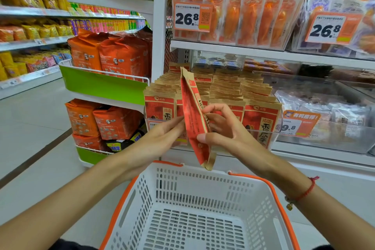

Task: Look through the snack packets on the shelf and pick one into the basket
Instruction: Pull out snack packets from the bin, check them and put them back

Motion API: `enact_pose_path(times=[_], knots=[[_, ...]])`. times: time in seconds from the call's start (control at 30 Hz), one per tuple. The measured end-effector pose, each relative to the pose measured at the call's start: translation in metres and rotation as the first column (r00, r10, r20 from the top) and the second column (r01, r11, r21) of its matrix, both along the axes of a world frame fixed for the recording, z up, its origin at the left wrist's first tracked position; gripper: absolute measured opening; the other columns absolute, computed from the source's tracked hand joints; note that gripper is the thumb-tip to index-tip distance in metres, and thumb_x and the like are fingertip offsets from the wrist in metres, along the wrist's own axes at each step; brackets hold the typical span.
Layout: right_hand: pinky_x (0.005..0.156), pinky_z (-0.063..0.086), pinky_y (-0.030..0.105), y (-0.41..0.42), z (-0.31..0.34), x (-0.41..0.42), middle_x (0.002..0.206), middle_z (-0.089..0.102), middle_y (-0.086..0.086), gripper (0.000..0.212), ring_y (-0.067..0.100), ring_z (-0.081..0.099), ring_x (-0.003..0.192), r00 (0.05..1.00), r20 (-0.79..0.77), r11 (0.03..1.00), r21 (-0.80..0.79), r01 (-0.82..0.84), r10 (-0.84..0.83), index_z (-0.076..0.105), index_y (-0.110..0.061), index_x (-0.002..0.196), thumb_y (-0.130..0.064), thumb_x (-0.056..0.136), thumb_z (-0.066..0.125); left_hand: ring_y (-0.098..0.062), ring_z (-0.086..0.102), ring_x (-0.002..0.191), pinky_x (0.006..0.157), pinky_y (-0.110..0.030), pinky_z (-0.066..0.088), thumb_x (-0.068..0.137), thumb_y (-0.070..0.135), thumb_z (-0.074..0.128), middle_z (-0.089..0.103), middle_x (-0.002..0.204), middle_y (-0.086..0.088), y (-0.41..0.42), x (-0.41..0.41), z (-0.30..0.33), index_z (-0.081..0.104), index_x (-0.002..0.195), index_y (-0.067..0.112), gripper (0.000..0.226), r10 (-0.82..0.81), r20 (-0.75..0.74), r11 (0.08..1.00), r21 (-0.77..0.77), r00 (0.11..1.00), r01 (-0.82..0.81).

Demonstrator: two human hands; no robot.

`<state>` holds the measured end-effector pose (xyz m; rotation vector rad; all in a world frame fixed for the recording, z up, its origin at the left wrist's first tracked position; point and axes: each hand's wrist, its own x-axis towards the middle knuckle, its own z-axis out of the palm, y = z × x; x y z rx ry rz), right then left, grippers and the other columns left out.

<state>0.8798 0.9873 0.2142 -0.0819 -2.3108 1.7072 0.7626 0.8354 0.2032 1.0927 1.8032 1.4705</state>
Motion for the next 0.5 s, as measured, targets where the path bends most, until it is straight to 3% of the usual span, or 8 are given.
enact_pose_path(times=[0.13, 0.27, 0.4, 0.5], knots=[[0.11, 0.04, 0.041, -0.006, 0.002, 0.003, 0.142, 0.049, -0.003, 0.048, 0.012, 0.047, 0.132, 1.0, -0.002, 0.999, 0.011, -0.031, 0.031, 0.045, -0.037, 0.123, -0.043, 0.082, 0.07, 0.011, 0.051, 0.12, 0.104, -0.025, 0.041, 0.096, 0.047, 0.041, 0.059, 0.126, 0.03, -0.001, 0.0, 0.0, 0.055, 0.125, 0.05, 0.032, -0.014, 0.03, 0.998, 0.062, 0.999, 0.012], [0.09, 0.047, 0.015, -0.014, 0.001, 0.004, 0.124, 0.062, -0.01, 0.035, -0.002, 0.059, 0.112, 0.999, -0.039, 0.999, 0.052, 0.001, 0.001, 0.05, -0.026, 0.128, -0.037, 0.094, 0.049, 0.008, 0.053, 0.12, 0.1, -0.025, 0.044, 0.096, 0.044, 0.045, 0.061, 0.128, 0.025, -0.001, 0.001, -0.006, 0.053, 0.131, 0.045, 0.036, 0.009, 0.048, 0.998, 0.066, 0.999, -0.012], [0.094, 0.05, 0.02, -0.013, 0.0, 0.0, 0.124, 0.058, -0.013, 0.029, 0.001, 0.055, 0.118, 0.999, -0.01, 0.998, 0.051, 0.041, -0.041, 0.059, -0.043, 0.118, -0.046, 0.094, 0.042, 0.0, 0.064, 0.107, 0.094, -0.025, 0.051, 0.091, 0.044, 0.052, 0.069, 0.117, 0.014, -0.002, 0.003, -0.007, 0.055, 0.13, 0.035, 0.04, 0.099, 0.079, 0.993, 0.049, 0.992, -0.103], [0.076, 0.051, 0.011, -0.006, 0.003, -0.001, 0.116, 0.06, -0.005, 0.027, 0.001, 0.06, 0.107, 0.994, 0.05, 0.994, 0.049, 0.096, -0.099, 0.066, -0.038, 0.107, -0.041, 0.098, 0.041, -0.002, 0.068, 0.1, 0.09, -0.028, 0.055, 0.088, 0.043, 0.06, 0.073, 0.109, 0.01, -0.003, 0.004, -0.005, 0.06, 0.122, 0.034, 0.035, 0.182, 0.071, 0.982, 0.034, 0.981, -0.184]])
